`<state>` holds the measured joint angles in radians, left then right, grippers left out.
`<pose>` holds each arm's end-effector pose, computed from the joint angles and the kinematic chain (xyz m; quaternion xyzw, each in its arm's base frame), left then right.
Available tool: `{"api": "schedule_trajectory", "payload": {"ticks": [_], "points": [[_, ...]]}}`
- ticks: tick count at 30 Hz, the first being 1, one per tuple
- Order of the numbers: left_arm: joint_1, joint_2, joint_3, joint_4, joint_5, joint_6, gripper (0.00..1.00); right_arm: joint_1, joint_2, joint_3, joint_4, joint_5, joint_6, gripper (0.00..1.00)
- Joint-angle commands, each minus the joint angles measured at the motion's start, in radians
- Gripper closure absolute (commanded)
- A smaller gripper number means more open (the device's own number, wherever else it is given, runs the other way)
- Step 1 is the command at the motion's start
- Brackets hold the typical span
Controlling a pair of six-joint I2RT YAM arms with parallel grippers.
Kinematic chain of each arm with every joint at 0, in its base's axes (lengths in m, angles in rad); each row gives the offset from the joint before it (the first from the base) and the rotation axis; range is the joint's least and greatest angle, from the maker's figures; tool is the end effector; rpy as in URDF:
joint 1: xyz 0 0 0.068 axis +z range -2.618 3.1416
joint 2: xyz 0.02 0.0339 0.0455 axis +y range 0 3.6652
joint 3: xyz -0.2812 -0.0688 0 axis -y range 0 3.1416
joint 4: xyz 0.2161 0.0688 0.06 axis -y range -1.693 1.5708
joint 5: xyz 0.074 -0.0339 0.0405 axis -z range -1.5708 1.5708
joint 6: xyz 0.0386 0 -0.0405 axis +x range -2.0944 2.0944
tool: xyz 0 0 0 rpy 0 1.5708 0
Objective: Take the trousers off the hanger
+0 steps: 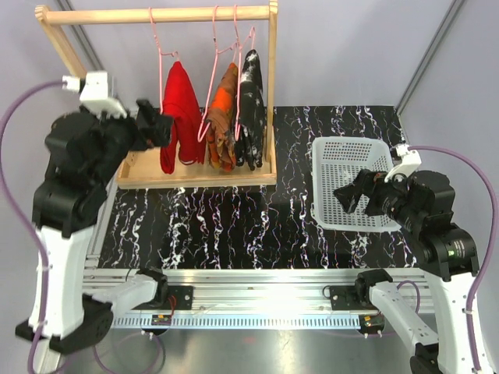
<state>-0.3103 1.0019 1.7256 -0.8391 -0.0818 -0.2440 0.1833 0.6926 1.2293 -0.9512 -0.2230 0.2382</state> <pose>0.0985 -0.0283 0.5255 -0.0025 0.7466 -0.1525 0.6476 0.0582 0.0195 0.4102 -0.0379 0.8336 0.2047 0.5116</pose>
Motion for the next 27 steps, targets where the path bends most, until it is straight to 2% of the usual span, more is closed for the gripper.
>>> {"api": "schedule_trajectory", "payload": {"ticks": [1, 4, 9, 14, 20, 21, 22, 23, 27], "points": [[-0.004, 0.11, 0.165, -0.015, 0.004, 0.043, 0.01, 0.007, 0.016, 0.004, 0.054, -0.131, -0.004, 0.0], [-0.004, 0.24, 0.294, -0.061, -0.041, 0.067, 0.03, 0.007, 0.012, 0.002, 0.055, -0.156, -0.007, 0.01], [-0.003, 0.438, 0.445, -0.143, -0.107, 0.123, 0.13, 0.007, -0.005, 0.001, 0.058, -0.164, -0.014, 0.01], [-0.003, 0.526, 0.497, -0.147, -0.165, 0.144, 0.4, 0.008, -0.031, -0.03, 0.1, -0.249, -0.007, 0.0], [0.004, 0.626, 0.565, -0.173, -0.188, 0.157, 0.51, 0.007, -0.044, -0.039, 0.1, -0.268, -0.011, 0.01], [0.01, 0.63, 0.563, -0.172, -0.182, 0.155, 0.56, 0.007, -0.044, -0.04, 0.101, -0.272, -0.01, 0.01], [0.013, 0.636, 0.565, -0.173, -0.179, 0.15, 0.67, 0.007, -0.041, -0.042, 0.101, -0.28, -0.01, 0.01], [0.014, 0.644, 0.563, -0.175, -0.173, 0.147, 0.72, 0.007, -0.039, -0.042, 0.101, -0.282, -0.01, 0.0], [0.022, 0.647, 0.549, -0.172, -0.153, 0.14, 0.81, 0.007, -0.031, -0.039, 0.103, -0.28, -0.01, 0.0]]}}
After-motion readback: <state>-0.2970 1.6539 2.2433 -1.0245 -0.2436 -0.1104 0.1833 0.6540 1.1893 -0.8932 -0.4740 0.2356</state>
